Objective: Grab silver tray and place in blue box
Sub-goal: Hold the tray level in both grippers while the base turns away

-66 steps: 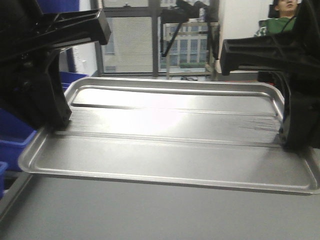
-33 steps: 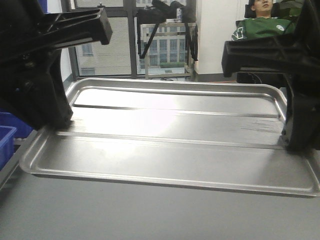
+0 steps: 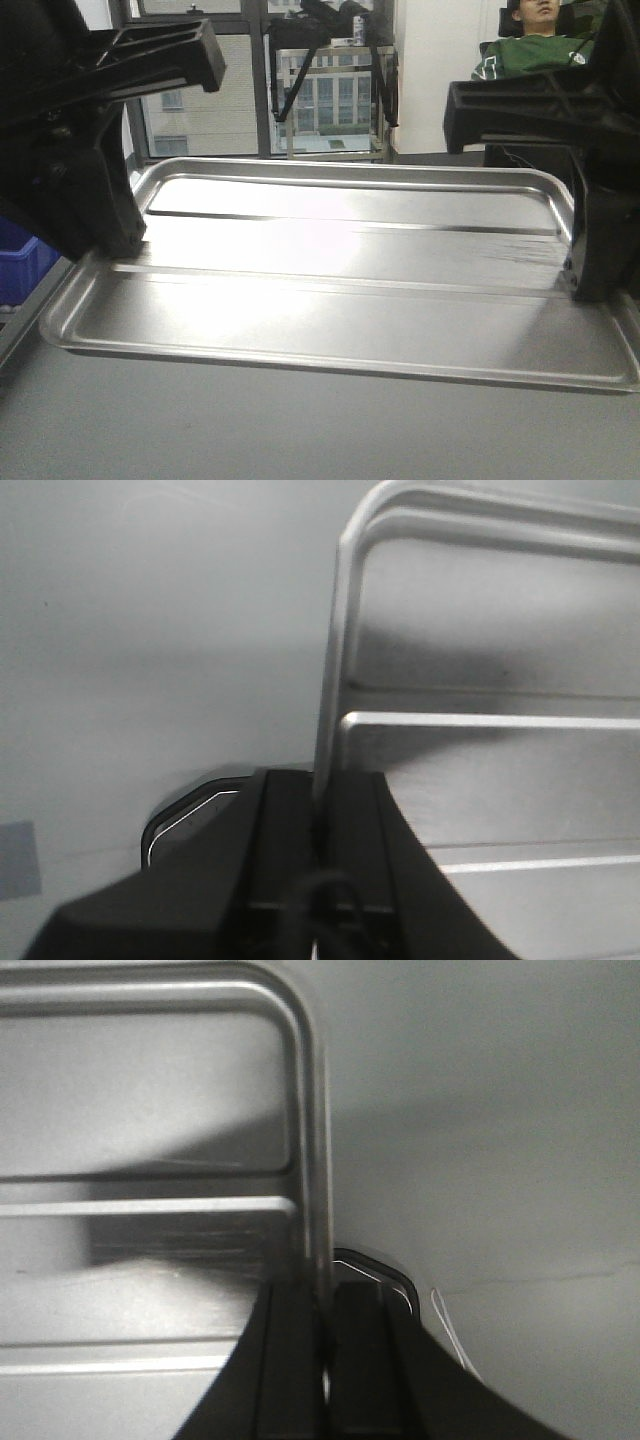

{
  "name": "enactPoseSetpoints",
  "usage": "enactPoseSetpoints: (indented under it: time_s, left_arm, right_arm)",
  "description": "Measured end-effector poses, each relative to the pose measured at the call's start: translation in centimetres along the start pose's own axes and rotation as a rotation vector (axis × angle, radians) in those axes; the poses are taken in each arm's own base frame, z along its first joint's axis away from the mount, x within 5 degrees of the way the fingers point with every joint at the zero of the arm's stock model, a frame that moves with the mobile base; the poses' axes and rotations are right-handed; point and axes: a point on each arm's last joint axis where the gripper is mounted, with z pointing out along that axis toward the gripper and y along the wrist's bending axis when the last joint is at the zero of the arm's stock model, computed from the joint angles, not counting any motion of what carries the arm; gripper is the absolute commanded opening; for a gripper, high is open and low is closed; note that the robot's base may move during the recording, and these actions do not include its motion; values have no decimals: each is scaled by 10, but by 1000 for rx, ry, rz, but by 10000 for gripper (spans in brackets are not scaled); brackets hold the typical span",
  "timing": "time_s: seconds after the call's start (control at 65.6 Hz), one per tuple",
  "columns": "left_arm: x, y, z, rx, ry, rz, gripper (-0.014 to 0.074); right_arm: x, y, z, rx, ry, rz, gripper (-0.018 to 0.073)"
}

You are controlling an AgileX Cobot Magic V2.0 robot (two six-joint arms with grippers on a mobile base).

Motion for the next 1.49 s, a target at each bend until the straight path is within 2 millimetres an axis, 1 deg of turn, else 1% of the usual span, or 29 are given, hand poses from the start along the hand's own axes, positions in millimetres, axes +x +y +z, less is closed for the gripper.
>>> enactPoseSetpoints:
  time_s: [1.494]
  left_arm:
    - [0, 0, 1, -1, 2, 1, -104]
  right_arm:
    - [0, 0, 0, 4, 1, 0, 54]
